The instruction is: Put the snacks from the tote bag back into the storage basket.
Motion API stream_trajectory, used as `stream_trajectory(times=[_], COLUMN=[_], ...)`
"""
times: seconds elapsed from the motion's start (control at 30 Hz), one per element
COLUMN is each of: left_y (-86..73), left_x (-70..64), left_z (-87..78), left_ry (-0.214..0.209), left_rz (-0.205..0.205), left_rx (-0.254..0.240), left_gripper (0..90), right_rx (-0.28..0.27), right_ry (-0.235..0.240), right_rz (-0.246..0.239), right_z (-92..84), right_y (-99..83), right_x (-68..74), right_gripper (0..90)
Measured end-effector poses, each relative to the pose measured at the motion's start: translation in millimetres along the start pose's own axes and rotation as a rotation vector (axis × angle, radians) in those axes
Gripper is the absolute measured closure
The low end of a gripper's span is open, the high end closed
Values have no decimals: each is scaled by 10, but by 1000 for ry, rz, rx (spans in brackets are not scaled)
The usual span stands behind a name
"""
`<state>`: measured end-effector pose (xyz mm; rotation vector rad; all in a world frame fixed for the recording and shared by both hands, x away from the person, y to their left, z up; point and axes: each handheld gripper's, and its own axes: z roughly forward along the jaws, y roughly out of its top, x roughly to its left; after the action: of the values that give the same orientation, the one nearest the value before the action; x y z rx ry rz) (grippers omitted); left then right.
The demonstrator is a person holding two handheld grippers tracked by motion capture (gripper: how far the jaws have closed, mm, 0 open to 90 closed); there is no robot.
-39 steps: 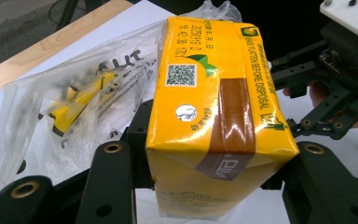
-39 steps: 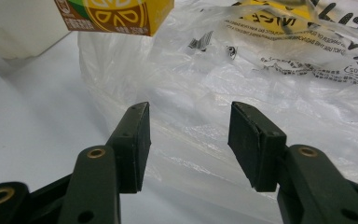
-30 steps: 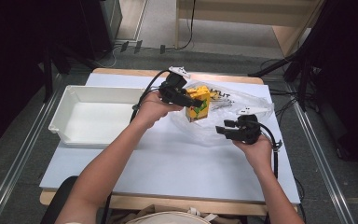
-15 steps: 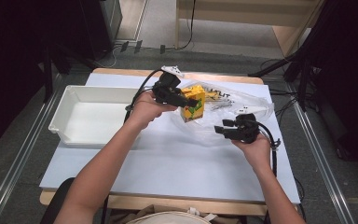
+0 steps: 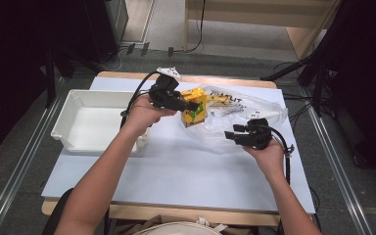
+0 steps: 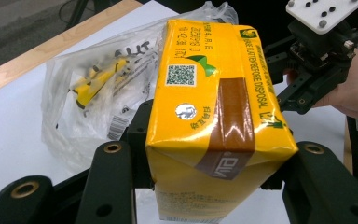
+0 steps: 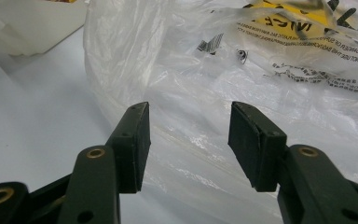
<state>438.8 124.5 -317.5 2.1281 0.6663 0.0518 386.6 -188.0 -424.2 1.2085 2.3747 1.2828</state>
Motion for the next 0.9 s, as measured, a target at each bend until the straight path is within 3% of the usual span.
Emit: stream_trajectory(times=[0.37, 0.9], left_y=[-88, -205], left_x=[55, 259], left_z=[-100, -331], left_ry=[16, 69], left_rz=[-27, -71], left_rx=[-4, -31], left_gripper=[528, 528], right_rx=[2, 4], right_ry=[7, 22], right_rz=[-8, -29], right_z=[26, 72], right_y=[16, 49], right_x=[-6, 12], right_gripper=[497, 497])
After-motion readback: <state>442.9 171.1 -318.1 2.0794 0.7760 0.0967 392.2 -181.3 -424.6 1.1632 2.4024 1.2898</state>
